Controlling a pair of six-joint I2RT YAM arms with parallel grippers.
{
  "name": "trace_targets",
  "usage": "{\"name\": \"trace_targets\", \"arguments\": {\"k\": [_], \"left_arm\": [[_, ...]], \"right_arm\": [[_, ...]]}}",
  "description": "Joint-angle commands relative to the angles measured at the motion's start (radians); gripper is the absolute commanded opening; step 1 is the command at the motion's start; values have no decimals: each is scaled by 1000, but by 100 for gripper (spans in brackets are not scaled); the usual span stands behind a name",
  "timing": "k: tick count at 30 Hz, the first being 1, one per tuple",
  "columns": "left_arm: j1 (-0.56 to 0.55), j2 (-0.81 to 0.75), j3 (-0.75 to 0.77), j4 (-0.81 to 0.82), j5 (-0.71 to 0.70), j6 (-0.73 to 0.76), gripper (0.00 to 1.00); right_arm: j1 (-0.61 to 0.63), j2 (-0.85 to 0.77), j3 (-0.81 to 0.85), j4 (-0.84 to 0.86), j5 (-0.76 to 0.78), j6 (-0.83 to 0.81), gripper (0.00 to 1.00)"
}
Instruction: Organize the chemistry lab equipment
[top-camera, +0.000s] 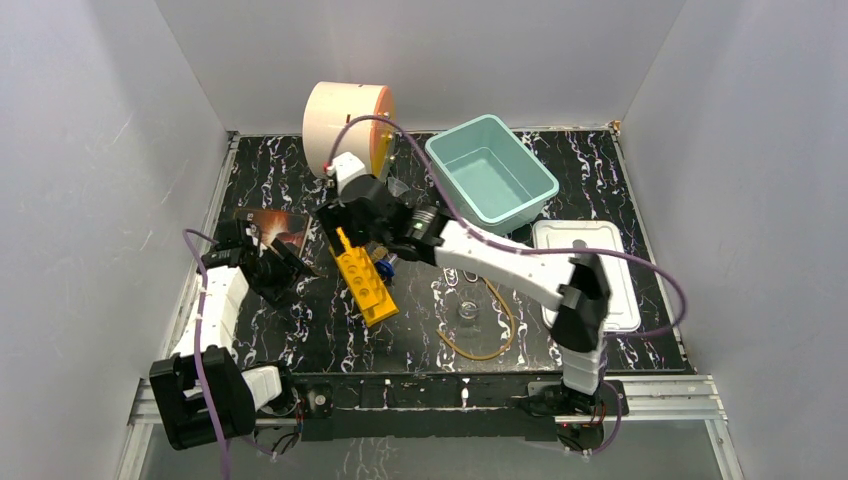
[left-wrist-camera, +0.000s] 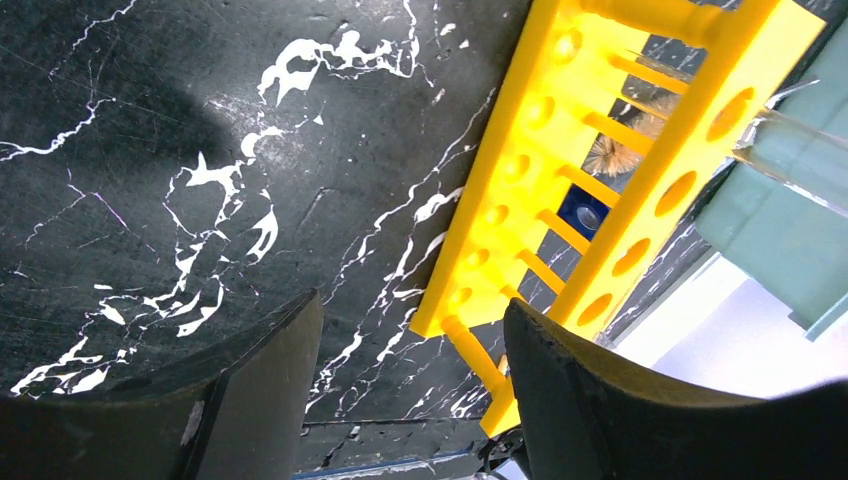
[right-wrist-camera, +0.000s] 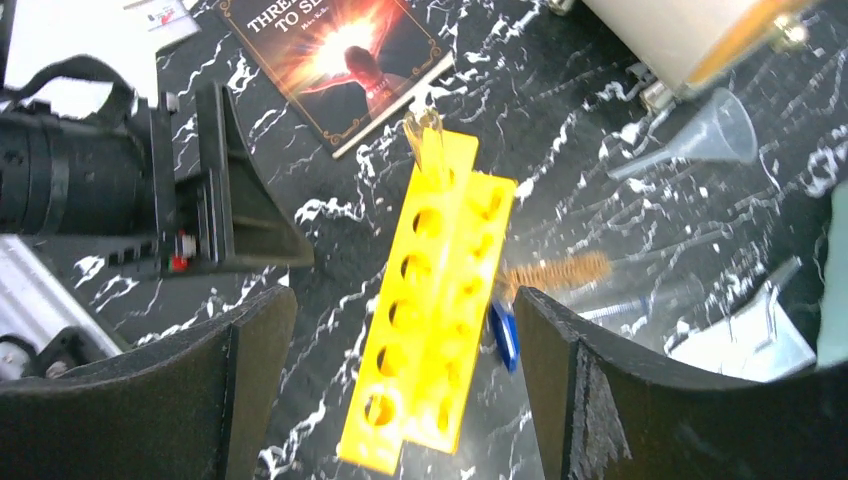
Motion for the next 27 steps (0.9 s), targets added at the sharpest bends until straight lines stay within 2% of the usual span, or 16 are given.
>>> {"name": "trace_targets", "arguments": {"k": [1,5,10,18,20,27], "left_arm": [[8,-60,20,-62,44,-1,65],[7,-80,-6,-66,58,0,62],[8,-84,-25,-73,85,12,56],[7,-88,-31,-100,83,32,53],[7,-84,-13,-116,80,37,53],[8,-39,161,-191,-2,73,50]], "right_arm": [[-5,-228,-212,68,-19,72,87],[-5,-353,-425,47,-30,122,80],[-5,-412,-601,25,-58,160,69],[-5,-277,-622,-28,-17,214,58],[-6,-235,-621,-26,9,228,51],[-5,-150,-654,40,5,232,47]]}}
